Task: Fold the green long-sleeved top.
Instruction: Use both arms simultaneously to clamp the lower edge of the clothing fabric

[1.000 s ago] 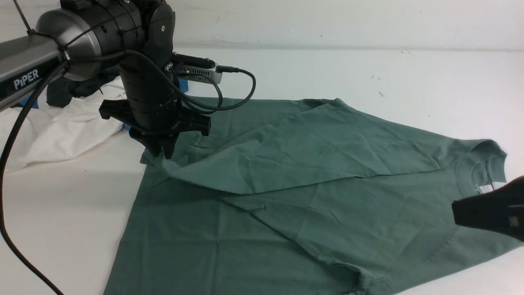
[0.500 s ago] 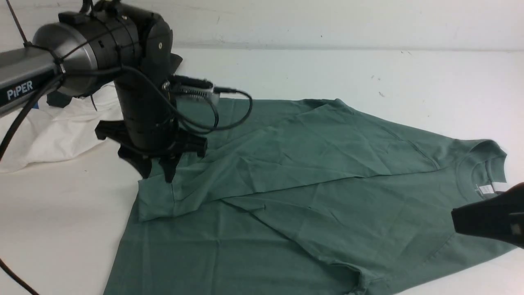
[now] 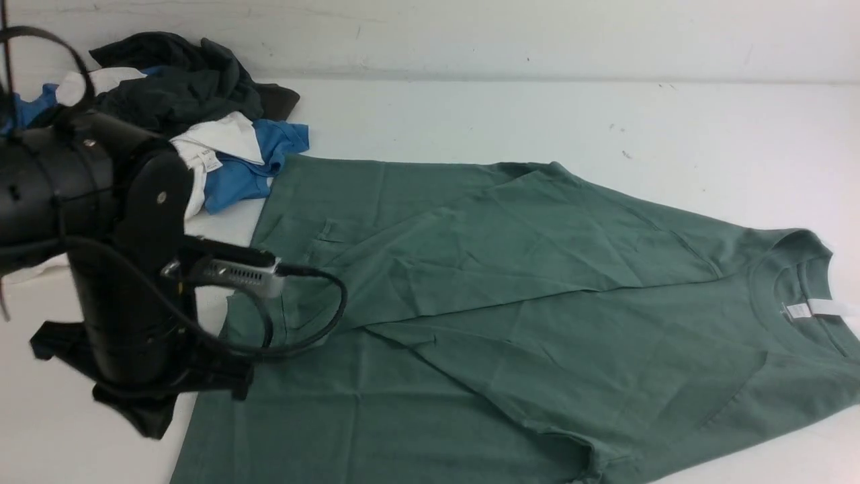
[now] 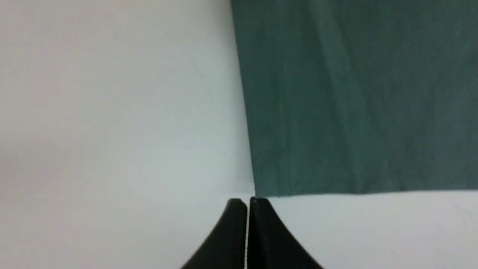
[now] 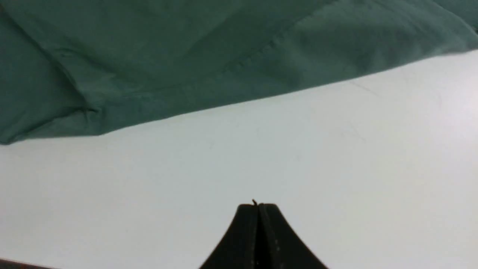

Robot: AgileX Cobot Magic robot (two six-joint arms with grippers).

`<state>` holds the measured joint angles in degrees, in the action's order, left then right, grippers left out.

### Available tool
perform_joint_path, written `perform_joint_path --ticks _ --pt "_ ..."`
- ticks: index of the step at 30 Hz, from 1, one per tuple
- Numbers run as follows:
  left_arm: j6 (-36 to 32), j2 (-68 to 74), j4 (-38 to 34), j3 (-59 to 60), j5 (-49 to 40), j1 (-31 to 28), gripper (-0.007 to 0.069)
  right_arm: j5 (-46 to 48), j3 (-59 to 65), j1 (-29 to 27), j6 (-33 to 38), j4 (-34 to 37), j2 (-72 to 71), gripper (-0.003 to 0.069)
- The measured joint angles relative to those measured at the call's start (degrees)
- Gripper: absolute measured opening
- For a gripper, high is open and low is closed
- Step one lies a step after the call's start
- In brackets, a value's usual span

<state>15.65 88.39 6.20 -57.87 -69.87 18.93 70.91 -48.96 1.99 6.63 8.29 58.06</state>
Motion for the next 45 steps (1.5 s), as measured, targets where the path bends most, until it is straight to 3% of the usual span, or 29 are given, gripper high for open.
perform_joint_path --ticks 7,11,18,22,28,36,45 --pt "1.93 -3.45 -1.19 6.88 1.57 0.0 0.0025 -0.44 0.0 0.0 1.68 5.03 0.7 -0.0015" --pt "2.7 -2.33 -3.64 9.56 6.77 0.0 0.014 -0.71 0.0 0.0 4.63 10.13 0.76 -0.0015" --pt "2.71 1.37 -3.8 10.43 10.54 0.0 0.033 -0.46 0.0 0.0 7.11 12.81 0.76 -0.0015" --pt "2.76 4.07 -3.85 10.43 11.8 0.0 0.0363 -0.04 0.0 0.0 8.11 14.44 0.76 -0.0015" --pt "2.85 7.74 -4.22 10.43 12.71 0.0 0.036 -0.04 0.0 0.0 8.28 14.78 0.76 -0.0015" --pt "1.32 8.35 -4.12 10.49 10.68 -0.79 0.025 -0.04 0.0 0.0 8.78 14.78 0.81 -0.0015" --pt "0.98 -4.13 -1.3 10.68 6.43 -1.03 0.0195 -0.04 0.0 0.0 9.81 15.55 0.81 -0.0015"
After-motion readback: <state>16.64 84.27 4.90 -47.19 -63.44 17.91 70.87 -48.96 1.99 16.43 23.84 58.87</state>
